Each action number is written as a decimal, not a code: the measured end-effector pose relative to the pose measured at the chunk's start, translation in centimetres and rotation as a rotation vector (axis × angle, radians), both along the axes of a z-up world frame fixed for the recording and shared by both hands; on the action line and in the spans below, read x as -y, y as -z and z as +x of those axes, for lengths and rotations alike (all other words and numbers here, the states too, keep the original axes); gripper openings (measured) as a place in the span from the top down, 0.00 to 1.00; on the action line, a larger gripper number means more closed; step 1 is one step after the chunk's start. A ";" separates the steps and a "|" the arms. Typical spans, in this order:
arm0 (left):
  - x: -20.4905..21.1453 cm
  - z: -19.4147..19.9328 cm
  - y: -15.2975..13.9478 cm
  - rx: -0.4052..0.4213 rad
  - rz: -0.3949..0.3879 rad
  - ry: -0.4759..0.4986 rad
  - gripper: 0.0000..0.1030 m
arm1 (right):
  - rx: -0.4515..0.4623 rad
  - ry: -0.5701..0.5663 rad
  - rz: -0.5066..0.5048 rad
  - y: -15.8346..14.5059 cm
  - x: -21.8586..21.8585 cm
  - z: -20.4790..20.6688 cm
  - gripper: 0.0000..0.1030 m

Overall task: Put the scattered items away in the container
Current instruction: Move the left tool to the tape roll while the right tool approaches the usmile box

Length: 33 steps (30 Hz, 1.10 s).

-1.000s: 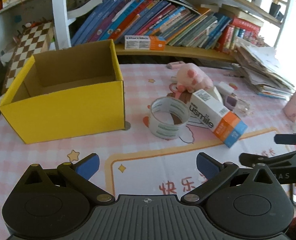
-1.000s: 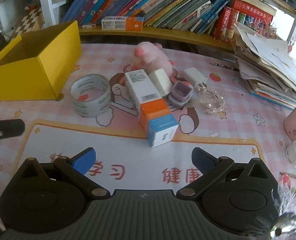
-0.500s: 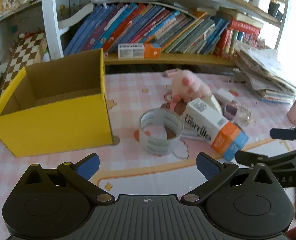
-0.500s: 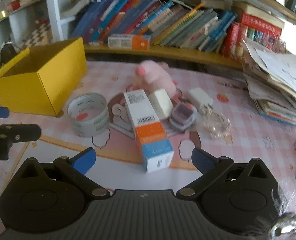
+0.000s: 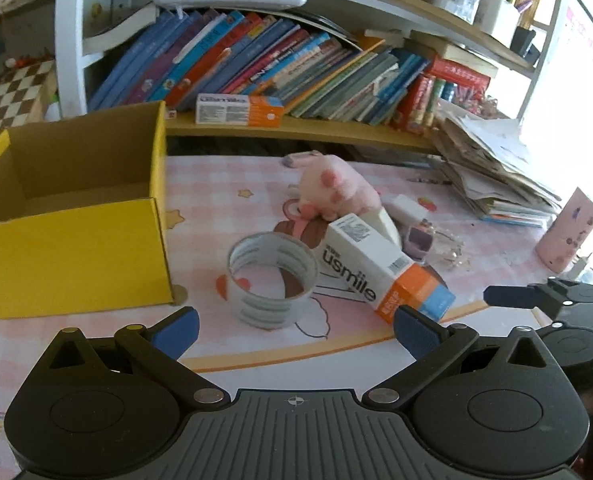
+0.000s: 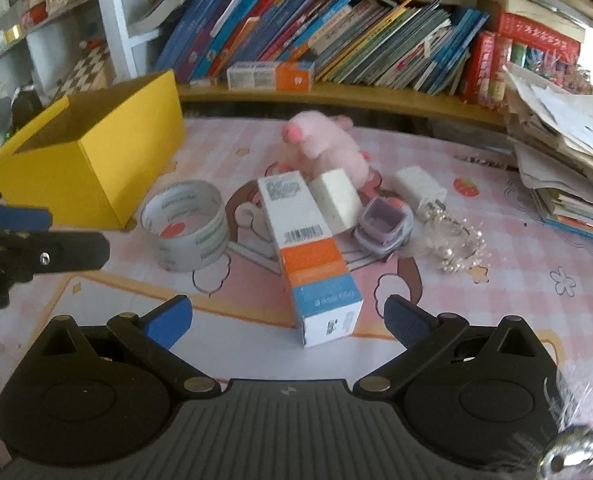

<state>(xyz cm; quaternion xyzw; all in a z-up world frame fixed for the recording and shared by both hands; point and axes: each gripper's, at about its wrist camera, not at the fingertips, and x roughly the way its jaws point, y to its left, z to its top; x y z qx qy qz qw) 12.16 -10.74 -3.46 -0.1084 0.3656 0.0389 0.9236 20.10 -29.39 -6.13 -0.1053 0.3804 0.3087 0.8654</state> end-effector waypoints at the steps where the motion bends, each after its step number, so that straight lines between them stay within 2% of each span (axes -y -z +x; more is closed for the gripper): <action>1: 0.1 0.2 0.0 -0.003 0.009 0.000 0.00 | 0.004 0.001 -0.002 0.0 0.0 0.0 0.03; 2: 0.0 0.4 -0.1 -0.010 0.017 -0.007 0.00 | 0.010 0.002 -0.006 0.0 0.0 0.1 0.03; 4: -0.2 1.0 0.1 -0.029 0.021 -0.024 0.00 | 0.020 -0.003 -0.016 0.1 -0.1 0.4 0.15; 7: -0.4 2.0 0.7 -0.058 0.022 -0.018 0.01 | 0.027 -0.007 -0.029 0.4 -0.2 0.9 0.24; 10: -0.4 2.9 1.6 -0.077 0.040 0.001 0.08 | 0.015 0.001 -0.043 0.9 -0.3 1.7 0.33; 13: -0.2 3.9 2.2 -0.086 0.055 0.017 0.14 | 0.012 -0.001 -0.062 1.4 -0.5 2.4 0.35; 18: 0.1 5.7 3.2 -0.098 0.108 0.035 0.16 | 0.038 -0.045 -0.130 2.1 -1.6 3.5 0.35; 22: 0.3 6.9 3.7 -0.098 0.157 0.046 0.16 | 0.039 -0.076 -0.139 2.4 -2.4 4.4 0.36; 23: 0.4 7.0 3.7 -0.095 0.167 0.053 0.18 | 0.037 -0.081 -0.139 2.5 -2.6 4.7 0.37; 25: 0.8 7.4 3.8 -0.097 0.183 0.079 0.33 | 0.032 -0.090 -0.143 2.7 -2.8 5.0 0.40; 26: 0.9 7.6 3.9 -0.104 0.186 0.088 0.35 | 0.029 -0.093 -0.146 2.8 -3.0 5.2 0.41; 28: 0.9 8.0 4.4 -0.131 0.174 0.100 0.48 | 0.017 -0.096 -0.151 3.1 -3.1 5.6 0.44; 31: 0.9 8.5 5.2 -0.163 0.169 0.115 0.59 | 0.003 -0.104 -0.154 3.5 -3.4 6.0 0.48; 33: 1.0 8.7 5.6 -0.171 0.180 0.125 0.60 | -0.005 -0.112 -0.153 3.7 -3.6 6.2 0.51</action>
